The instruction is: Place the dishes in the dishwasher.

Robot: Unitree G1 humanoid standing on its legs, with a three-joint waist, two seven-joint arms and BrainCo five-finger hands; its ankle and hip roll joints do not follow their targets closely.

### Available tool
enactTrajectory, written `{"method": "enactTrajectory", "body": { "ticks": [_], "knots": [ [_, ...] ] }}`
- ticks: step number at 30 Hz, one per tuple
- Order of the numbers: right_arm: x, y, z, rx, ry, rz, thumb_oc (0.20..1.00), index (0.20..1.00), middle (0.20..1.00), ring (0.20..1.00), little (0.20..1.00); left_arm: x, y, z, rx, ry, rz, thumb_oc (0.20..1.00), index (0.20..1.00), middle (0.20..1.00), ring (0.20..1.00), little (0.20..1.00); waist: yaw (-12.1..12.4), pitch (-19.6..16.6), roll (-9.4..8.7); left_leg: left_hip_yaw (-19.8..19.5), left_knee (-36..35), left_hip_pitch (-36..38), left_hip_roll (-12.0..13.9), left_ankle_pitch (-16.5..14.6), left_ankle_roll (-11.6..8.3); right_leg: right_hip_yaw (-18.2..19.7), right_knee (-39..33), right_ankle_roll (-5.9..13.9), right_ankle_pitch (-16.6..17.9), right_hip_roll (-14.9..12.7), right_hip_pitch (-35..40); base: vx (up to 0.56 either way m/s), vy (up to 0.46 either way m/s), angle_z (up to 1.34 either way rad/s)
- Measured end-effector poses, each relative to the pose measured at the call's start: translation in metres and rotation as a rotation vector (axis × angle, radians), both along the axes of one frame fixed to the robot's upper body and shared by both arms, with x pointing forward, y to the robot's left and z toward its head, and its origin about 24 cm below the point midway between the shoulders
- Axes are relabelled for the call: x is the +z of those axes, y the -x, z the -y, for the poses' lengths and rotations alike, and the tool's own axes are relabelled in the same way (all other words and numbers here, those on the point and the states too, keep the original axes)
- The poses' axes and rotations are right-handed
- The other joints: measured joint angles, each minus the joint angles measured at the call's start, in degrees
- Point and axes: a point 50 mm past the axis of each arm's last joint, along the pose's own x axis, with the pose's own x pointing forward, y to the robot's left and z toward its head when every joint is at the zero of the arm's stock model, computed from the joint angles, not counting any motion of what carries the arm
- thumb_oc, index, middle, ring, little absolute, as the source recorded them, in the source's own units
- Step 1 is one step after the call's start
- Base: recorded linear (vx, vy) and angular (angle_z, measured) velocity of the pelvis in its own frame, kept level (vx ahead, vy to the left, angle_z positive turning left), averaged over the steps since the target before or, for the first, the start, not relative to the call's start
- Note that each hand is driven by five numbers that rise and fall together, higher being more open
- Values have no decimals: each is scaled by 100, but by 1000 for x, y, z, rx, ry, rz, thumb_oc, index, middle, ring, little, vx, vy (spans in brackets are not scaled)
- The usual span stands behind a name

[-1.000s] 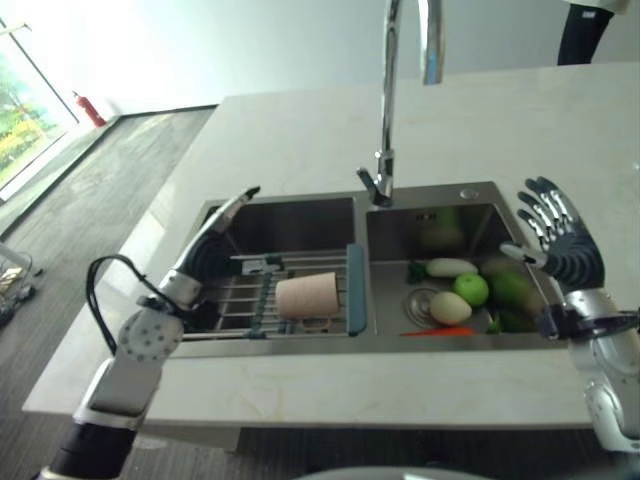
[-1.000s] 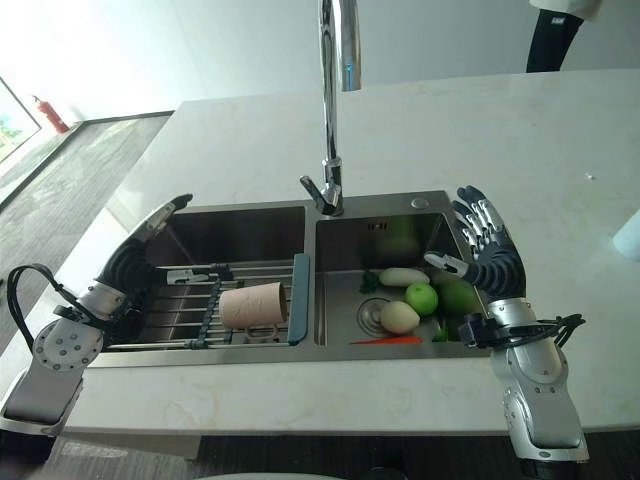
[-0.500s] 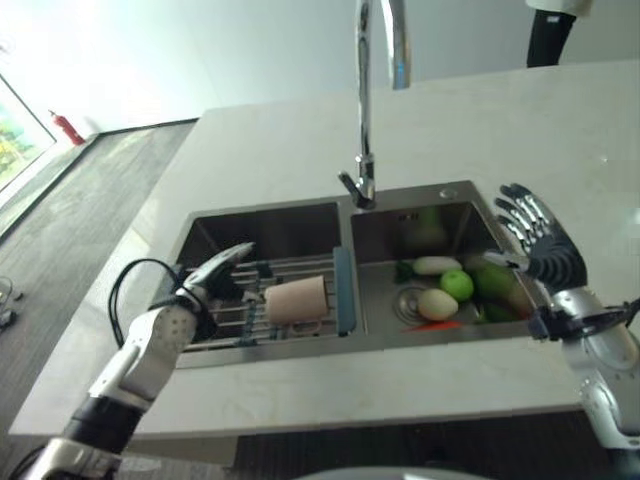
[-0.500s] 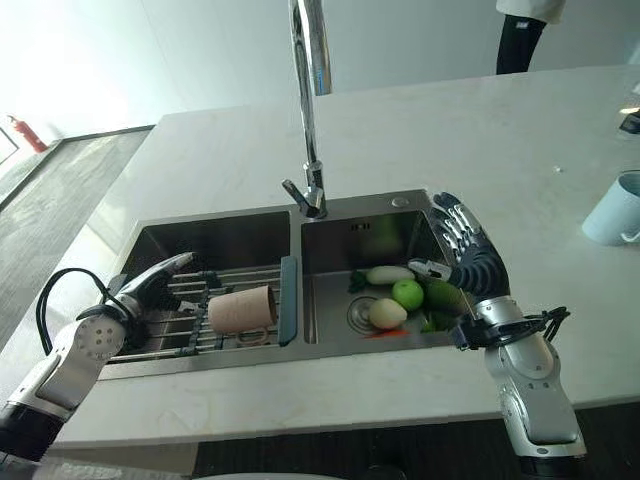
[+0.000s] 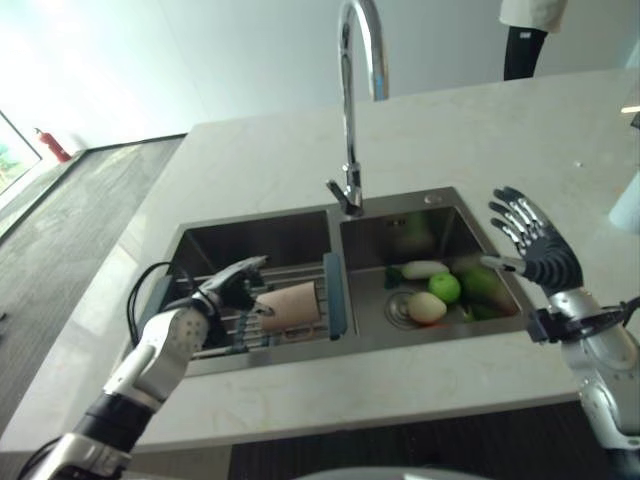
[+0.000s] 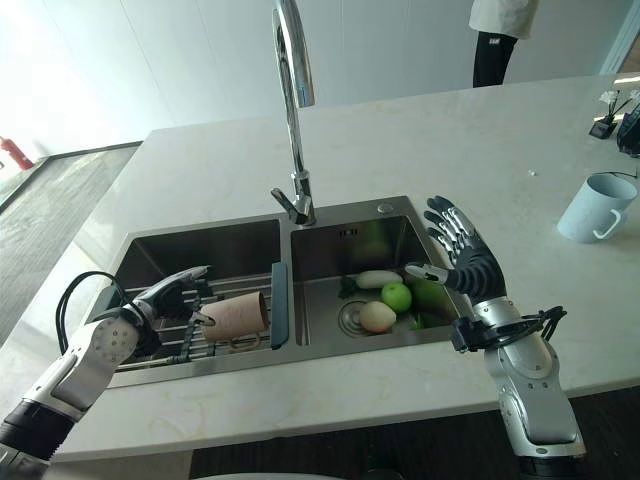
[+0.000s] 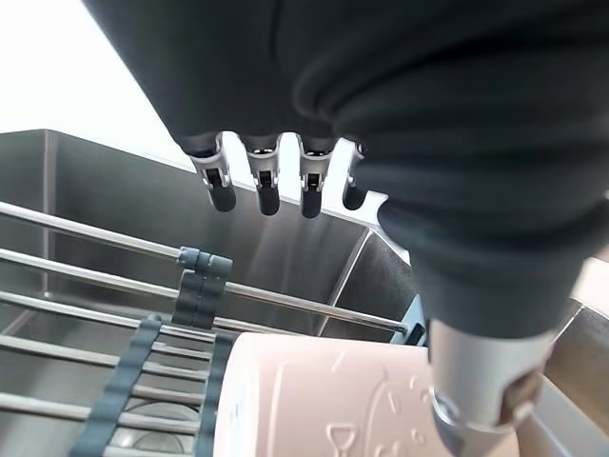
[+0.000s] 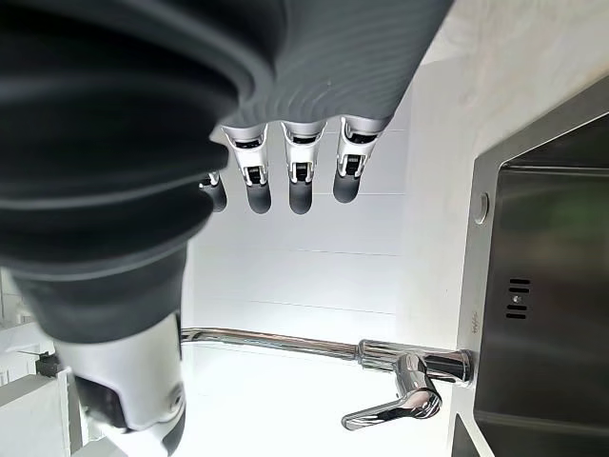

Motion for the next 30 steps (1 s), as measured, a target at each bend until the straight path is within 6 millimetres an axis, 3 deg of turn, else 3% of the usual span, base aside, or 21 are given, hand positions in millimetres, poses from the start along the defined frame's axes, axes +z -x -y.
{"method": "enactTrajectory", "body": {
  "ticks": [11,26,30],
  "knots": [
    [-1,0,-2,16,3,-8,1000,1000,1000,1000,1000,-21,3,-4,21,-81,-94,1000,1000,1000,1000,1000,1,-3,0,121,-2,77,4,-25,-6,122,0,-1,8,2,4,4,-1,-4],
    [-2,0,-3,24,6,-10,1000,1000,1000,1000,1000,-32,6,-1,-15,-192,-109,1000,1000,1000,1000,1000,-8,-19,-30,125,-2,78,3,-27,-6,135,0,-4,11,6,-7,0,0,0],
    [-2,0,-3,25,6,-11,1000,1000,1000,1000,1000,-31,5,-2,-22,-234,-87,1000,1000,1000,1000,1000,-9,-82,-131,129,-2,75,2,-27,-5,140,0,-5,12,5,-17,0,0,0]
  ]
}}
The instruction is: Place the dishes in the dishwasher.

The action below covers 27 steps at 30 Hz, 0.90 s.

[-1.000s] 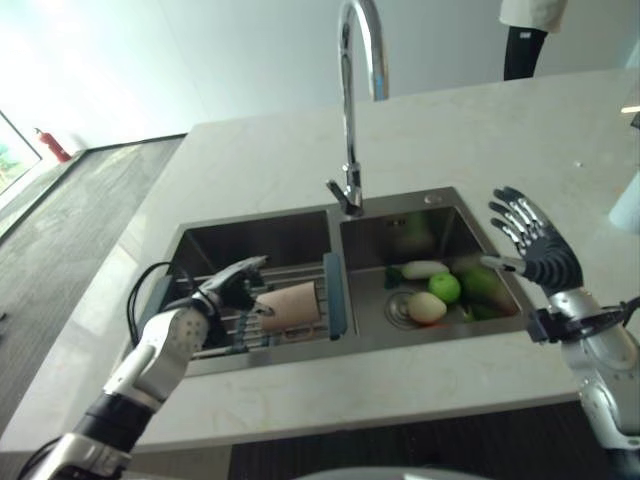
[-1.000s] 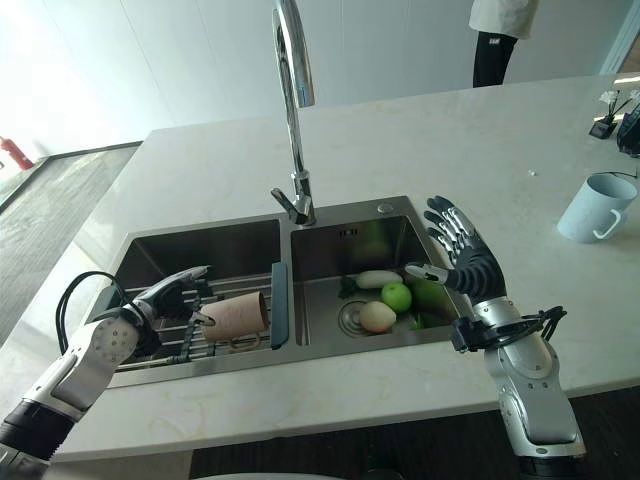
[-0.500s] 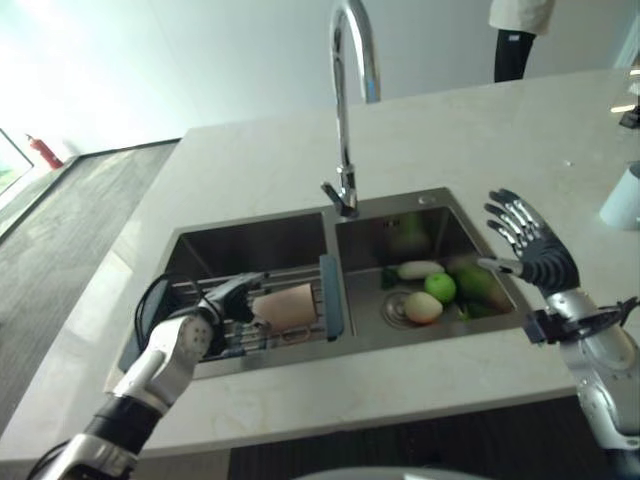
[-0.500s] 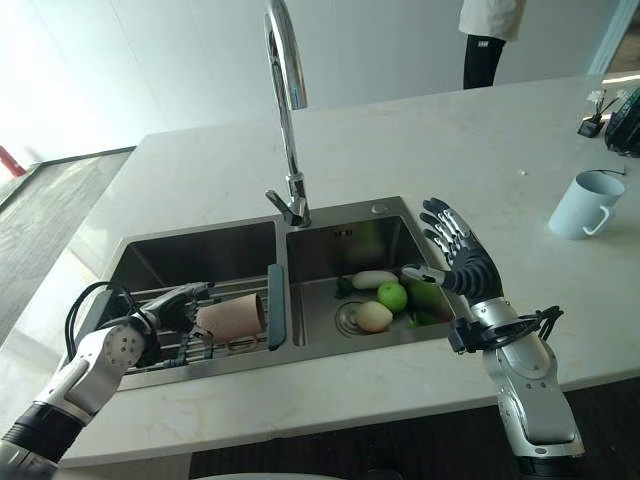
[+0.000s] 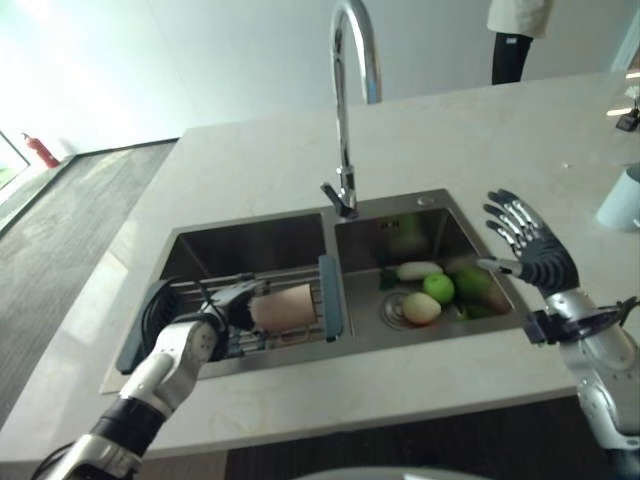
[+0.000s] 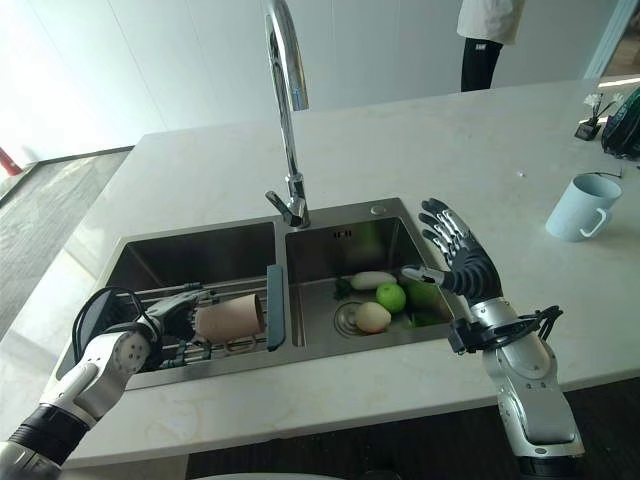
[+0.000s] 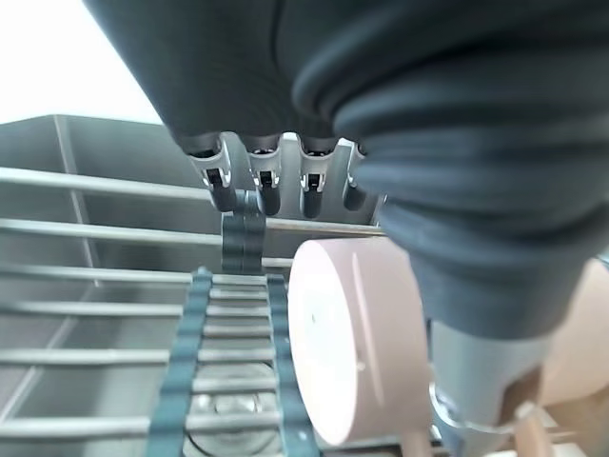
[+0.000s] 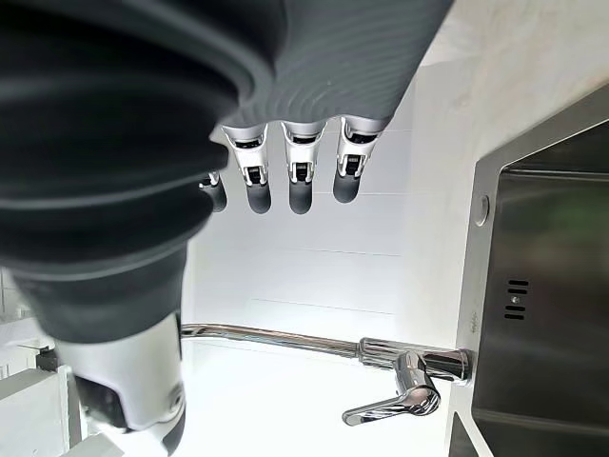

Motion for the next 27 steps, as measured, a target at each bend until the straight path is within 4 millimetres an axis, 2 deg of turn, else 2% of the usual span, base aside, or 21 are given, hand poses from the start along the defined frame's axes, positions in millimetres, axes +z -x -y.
{"method": "enactTrajectory", "body": {
  "ticks": [12,21,27],
  "knots": [
    [-3,-1,-2,7,-1,-21,1000,1000,1000,1000,1000,0,0,0,-9,-31,10,1000,1000,1000,1000,1000,-2,-19,-22,10,0,-8,-1,0,1,12,0,1,3,-1,-17,0,0,0],
    [-4,-1,-3,12,0,-25,1000,1000,1000,1000,1000,-7,2,10,-38,-25,-6,1000,1000,1000,1000,1000,-18,-25,-5,24,0,-7,-1,-1,1,24,0,1,6,0,-26,0,0,0],
    [-4,-1,-3,12,0,-26,1000,1000,1000,1000,1000,-8,2,10,-33,-27,-18,1000,1000,1000,1000,1000,-23,-25,-5,36,0,-6,-2,-2,2,38,0,2,9,0,-34,0,0,0]
  ]
}}
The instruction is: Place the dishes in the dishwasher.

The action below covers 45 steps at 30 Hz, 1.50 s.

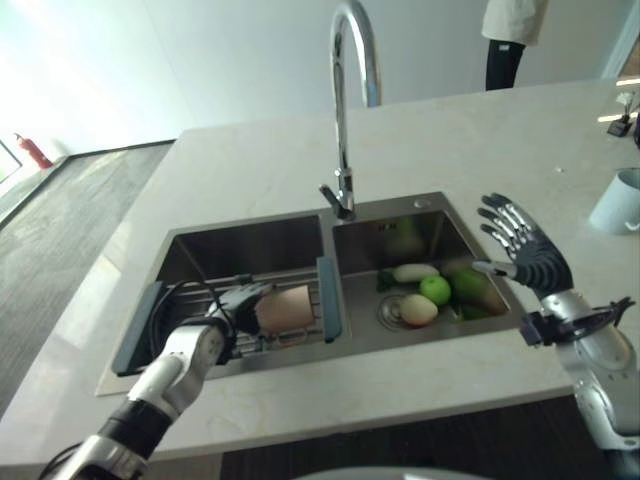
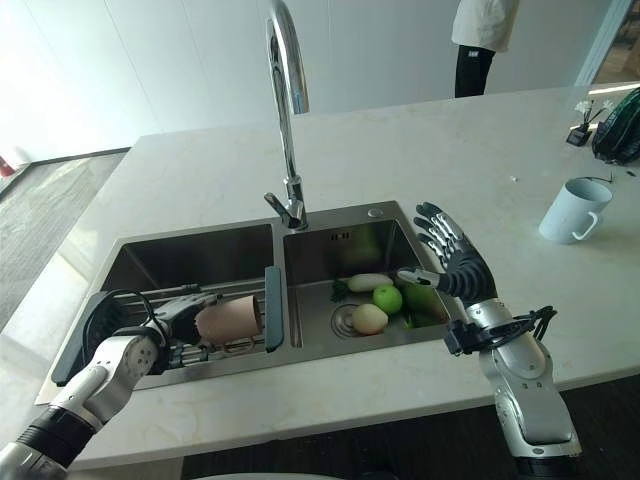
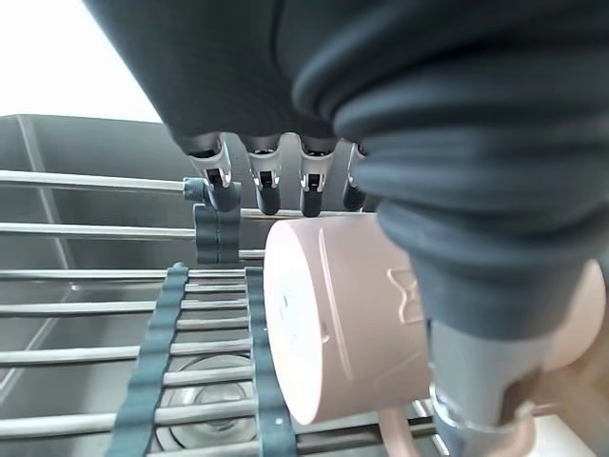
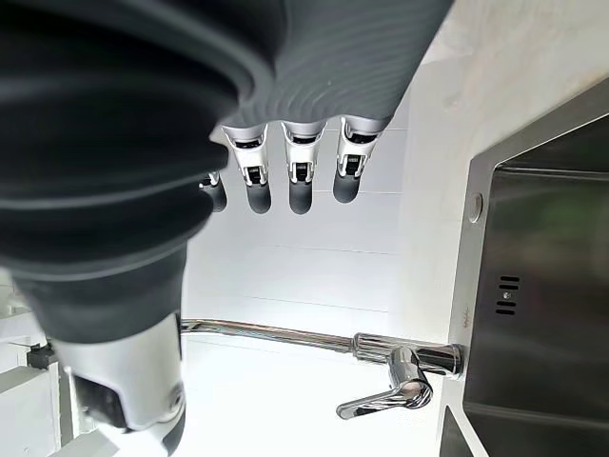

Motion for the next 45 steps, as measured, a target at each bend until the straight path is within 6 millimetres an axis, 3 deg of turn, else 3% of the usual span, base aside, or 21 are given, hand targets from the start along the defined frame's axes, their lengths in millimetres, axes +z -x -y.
{"method": "enactTrajectory", "body": {
  "ticks": [28,29,30,31,32,45],
  "knots": [
    [0,0,-1,11,4,-4,1000,1000,1000,1000,1000,-17,1,-3,53,-52,-42,1000,1000,1000,1000,1000,-35,-2,1,108,-1,16,-4,-8,6,117,0,8,42,3,-56,1,1,-2],
    [0,0,-1,11,4,-4,1000,1000,1000,1000,1000,-18,1,-3,56,-55,-44,853,853,853,853,853,-36,-1,0,108,-1,16,-4,-8,6,118,0,7,43,3,-56,0,0,0],
    [0,0,-1,11,4,-4,1000,1000,1000,1000,1000,-18,1,-3,53,-74,-41,598,598,598,598,598,-36,-2,1,109,-1,17,-5,-8,6,118,0,6,44,3,-56,0,0,0],
    [0,0,-1,12,4,-4,1000,1000,1000,1000,1000,-19,2,-4,56,-77,-44,511,511,511,511,511,-36,-2,1,110,-1,19,-5,-8,6,119,0,6,44,3,-55,0,0,0],
    [0,0,-1,12,4,-5,1000,1000,1000,1000,1000,-18,1,-3,55,-76,-39,200,200,200,200,200,-36,-8,5,110,-1,20,-5,-8,6,120,0,6,45,3,-54,0,0,0],
    [-1,0,-2,31,10,-10,1000,1000,1000,1000,1000,-29,-3,-8,78,-114,-64,200,200,200,200,200,-159,-188,37,139,-3,-1,-5,-64,22,161,0,44,28,-1,-84,-3,0,0]
  ]
}}
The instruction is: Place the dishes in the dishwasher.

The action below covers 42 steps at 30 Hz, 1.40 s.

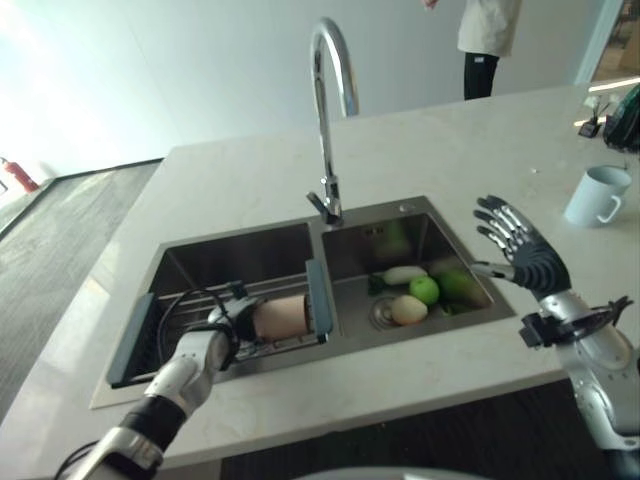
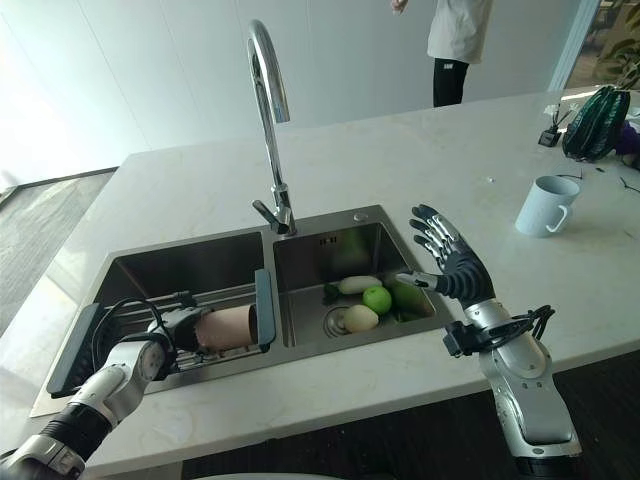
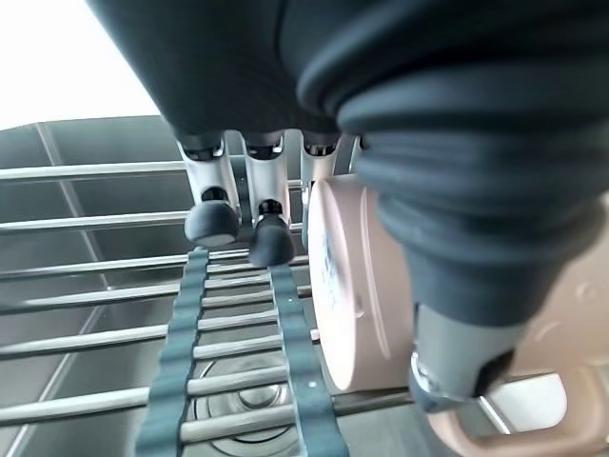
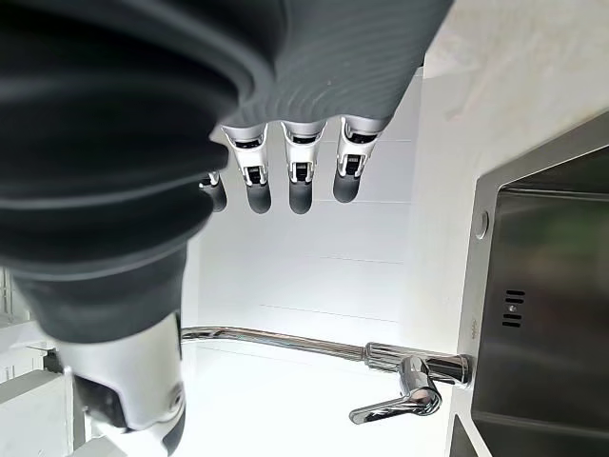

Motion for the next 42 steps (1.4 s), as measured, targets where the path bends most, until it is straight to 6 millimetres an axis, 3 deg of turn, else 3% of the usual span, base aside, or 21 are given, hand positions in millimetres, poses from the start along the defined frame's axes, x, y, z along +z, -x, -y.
{"method": "enactTrajectory", "body": {
  "ticks": [5,9,10,13,23,28,32,34,35,37,39,40,41,42],
  "knots": [
    [-2,1,1,-5,0,-8,1000,1000,1000,1000,1000,1,5,8,-97,49,126,200,200,200,200,200,36,14,-58,-5,0,-21,-2,27,24,-15,0,-25,34,-1,-20,-42,-19,1],
    [-6,4,4,-37,0,-20,1000,1000,1000,1000,1000,29,14,-2,-94,171,307,200,200,200,200,200,168,26,-132,-21,1,-8,-3,31,-4,-41,-1,-24,17,-6,2,0,-14,2],
    [-6,4,4,-44,7,-18,1000,1000,1000,1000,1000,40,12,-9,-90,164,365,200,200,200,200,200,209,32,-136,-46,0,-13,-1,8,18,-65,-1,20,-20,-9,19,18,-17,5],
    [-6,4,5,-54,5,-16,1000,1000,1000,1000,1000,49,16,-29,-14,163,420,200,200,200,200,200,208,47,-116,-55,0,-5,-2,-52,-17,-64,-32,48,-52,-14,46,6,-1,2],
    [-4,4,8,-74,1,-6,1000,1000,1000,1000,1000,47,23,-46,93,166,492,200,200,200,200,200,252,94,-22,-165,5,-12,-7,-6,-42,-197,-24,0,-80,-11,94,17,7,6],
    [-5,5,8,-83,-15,-2,1000,1000,1000,1000,1000,65,21,-48,291,535,682,200,200,200,200,200,290,112,-41,-180,3,1,2,-28,-48,-202,-32,32,-129,-10,112,26,-71,0],
    [-6,6,8,-96,-35,2,1000,1000,1000,1000,1000,91,28,-32,296,803,841,200,200,200,200,200,407,160,-104,-226,3,-23,35,-35,-65,-256,-20,8,-148,3,154,-53,-235,12],
    [-8,9,11,-119,-20,-5,1000,1000,1000,1000,1000,109,36,-17,278,1096,933,200,200,200,200,200,546,181,-149,-458,40,-169,96,66,-118,-487,-1,-47,-176,85,166,-99,-309,47],
    [-8,9,11,-119,-21,-6,1000,1000,1000,1000,1000,112,37,-15,275,1155,940,200,200,200,200,200,591,187,-154,-495,41,-189,120,98,-128,-558,0,-79,-199,129,177,-85,-245,43],
    [-7,9,10,-121,-25,1,1000,1000,1000,1000,1000,105,42,-10,333,1367,921,200,200,200,200,200,951,308,-12,-693,83,-312,298,222,-202,-734,4,-123,-314,350,245,-264,-349,53],
    [-1,10,9,-129,-24,30,1000,1000,1000,1000,1000,105,40,-4,338,1514,913,200,200,200,200,200,925,494,-6,-795,501,-812,336,355,-172,-895,-1,-189,-373,380,186,-356,-133,89],
    [5,9,8,-123,-15,55,1000,1000,1000,1000,1000,106,40,-5,336,1552,911,200,200,200,200,200,983,641,88,-788,441,-895,354,508,-63,-978,4,-266,-387,464,186,-534,48,136],
    [21,6,19,-158,28,110,1000,1000,1000,1000,1000,116,39,-2,288,1642,929,200,200,200,200,200,1012,812,257,-912,35,-1099,316,1229,-384,-982,111,-601,-497,588,-28,-479,108,106],
    [26,3,20,-170,21,133,1000,1000,1000,1000,1000,123,40,-4,255,1655,955,200,200,200,200,200,1102,916,-15,-582,310,-1101,288,1112,-479,-1023,51,-883,-287,331,-72,-383,206,70]
  ]
}}
